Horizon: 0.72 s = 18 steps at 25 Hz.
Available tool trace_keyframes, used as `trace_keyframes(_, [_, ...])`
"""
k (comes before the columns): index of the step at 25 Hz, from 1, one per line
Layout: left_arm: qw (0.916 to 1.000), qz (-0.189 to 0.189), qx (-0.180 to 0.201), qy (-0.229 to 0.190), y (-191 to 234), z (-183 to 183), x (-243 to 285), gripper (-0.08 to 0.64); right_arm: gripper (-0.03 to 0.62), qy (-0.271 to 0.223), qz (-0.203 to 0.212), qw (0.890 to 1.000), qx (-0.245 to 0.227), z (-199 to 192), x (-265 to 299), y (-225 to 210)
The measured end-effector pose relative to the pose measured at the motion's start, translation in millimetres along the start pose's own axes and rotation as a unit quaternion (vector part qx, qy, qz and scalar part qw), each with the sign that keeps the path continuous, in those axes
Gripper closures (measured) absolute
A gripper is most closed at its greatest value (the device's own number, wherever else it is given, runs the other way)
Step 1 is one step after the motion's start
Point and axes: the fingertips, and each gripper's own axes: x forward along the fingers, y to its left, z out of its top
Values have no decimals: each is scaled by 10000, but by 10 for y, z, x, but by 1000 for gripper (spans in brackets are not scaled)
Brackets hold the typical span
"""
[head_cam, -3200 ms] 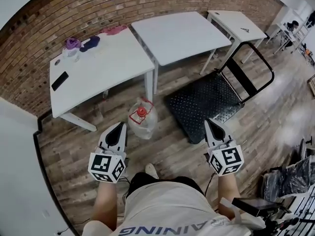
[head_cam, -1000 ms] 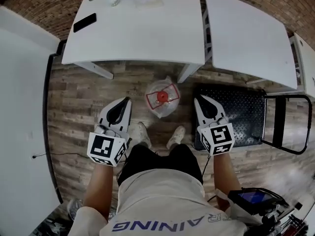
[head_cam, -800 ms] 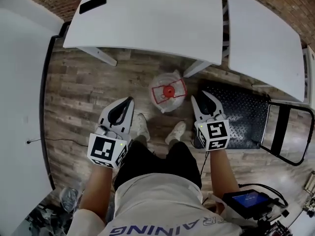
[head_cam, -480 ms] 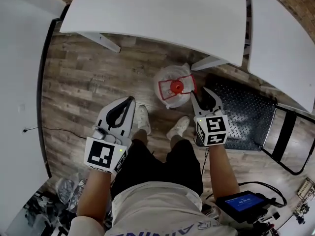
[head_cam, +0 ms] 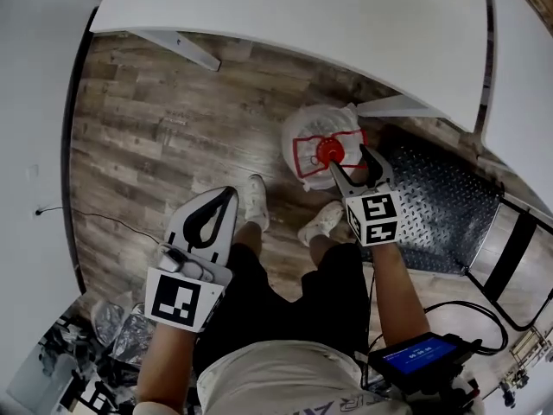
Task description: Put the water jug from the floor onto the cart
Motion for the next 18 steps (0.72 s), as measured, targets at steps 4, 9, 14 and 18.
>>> trace_keyframes(4, [9997, 147, -145, 163, 113, -377, 169, 558, 301, 178, 113, 9996, -166, -374, 435, 30])
trace_keyframes(9, [9991, 232, -348, 107, 219, -532, 186, 558, 241, 416, -4, 9987, -290, -665, 730, 30])
trace_keyframes(14, [9978, 322, -546, 172, 309, -774, 226, 558, 241, 601, 90, 9978, -276, -940, 952, 128])
trace_keyframes(18, [9970, 251, -710, 169, 316, -808, 205, 560, 242, 467, -25, 9984, -308, -957, 983, 94])
